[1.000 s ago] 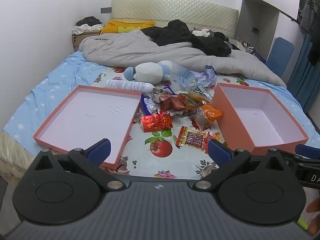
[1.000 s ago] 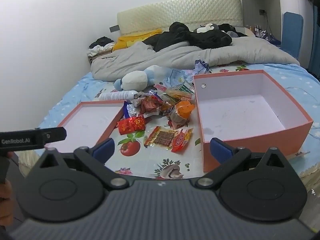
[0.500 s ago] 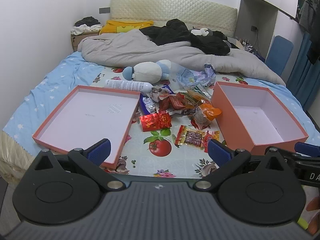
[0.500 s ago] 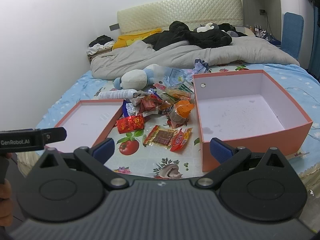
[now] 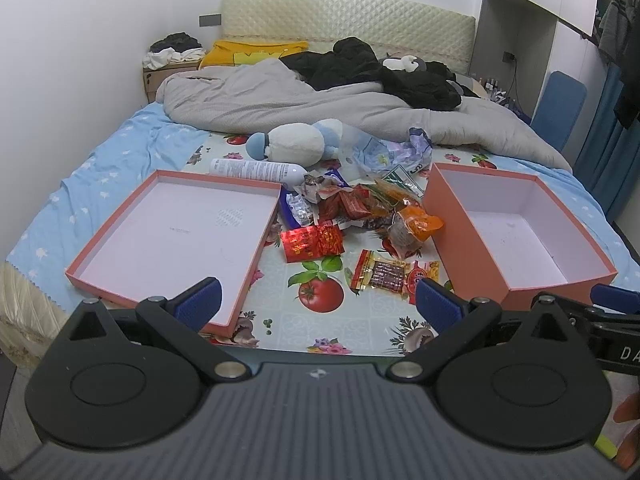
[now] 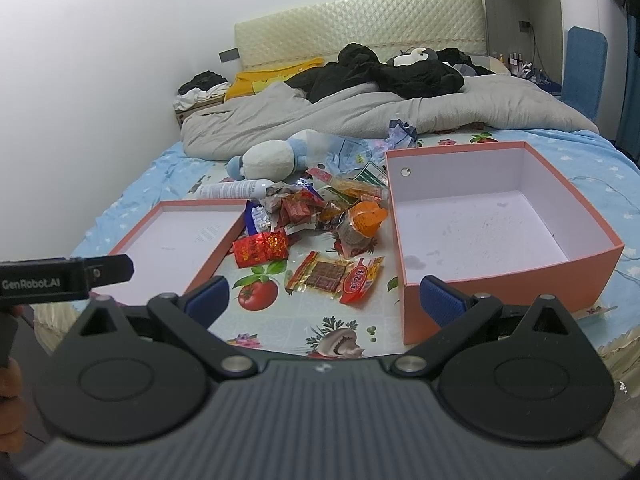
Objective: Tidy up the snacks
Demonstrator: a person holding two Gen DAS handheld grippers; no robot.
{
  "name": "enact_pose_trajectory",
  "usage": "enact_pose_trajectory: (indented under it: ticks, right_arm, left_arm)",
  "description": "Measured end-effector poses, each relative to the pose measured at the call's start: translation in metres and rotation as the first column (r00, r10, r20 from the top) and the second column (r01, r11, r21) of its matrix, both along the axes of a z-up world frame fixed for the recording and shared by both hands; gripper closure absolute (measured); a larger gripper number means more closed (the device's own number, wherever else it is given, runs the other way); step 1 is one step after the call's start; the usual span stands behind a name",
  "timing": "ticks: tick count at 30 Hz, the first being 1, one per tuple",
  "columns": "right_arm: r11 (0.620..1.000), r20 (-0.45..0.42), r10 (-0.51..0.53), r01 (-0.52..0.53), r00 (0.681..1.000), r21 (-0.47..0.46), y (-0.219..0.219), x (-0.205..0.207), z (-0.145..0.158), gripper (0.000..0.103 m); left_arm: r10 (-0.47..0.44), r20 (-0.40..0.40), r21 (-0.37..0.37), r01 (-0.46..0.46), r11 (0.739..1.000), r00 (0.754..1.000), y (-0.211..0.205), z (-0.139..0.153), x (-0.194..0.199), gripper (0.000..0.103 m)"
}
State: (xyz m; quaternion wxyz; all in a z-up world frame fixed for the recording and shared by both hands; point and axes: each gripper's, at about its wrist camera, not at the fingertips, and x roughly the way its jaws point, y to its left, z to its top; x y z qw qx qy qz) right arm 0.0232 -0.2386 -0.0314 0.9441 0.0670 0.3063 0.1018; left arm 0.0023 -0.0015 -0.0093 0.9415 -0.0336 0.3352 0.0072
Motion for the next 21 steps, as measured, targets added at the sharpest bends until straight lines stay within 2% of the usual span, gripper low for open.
enact_pose_trajectory:
  ticks: [21]
  right_arm:
    - [1.0,-0.004,0.001,-0.001,1.0,-0.003,0.0,-0.0007,-0.0013,0.0]
  left_arm:
    - [0.001,-0.01,-0.003,-0.001,1.0,1.0,-0.0021,-0.0046,-0.0001,0.0]
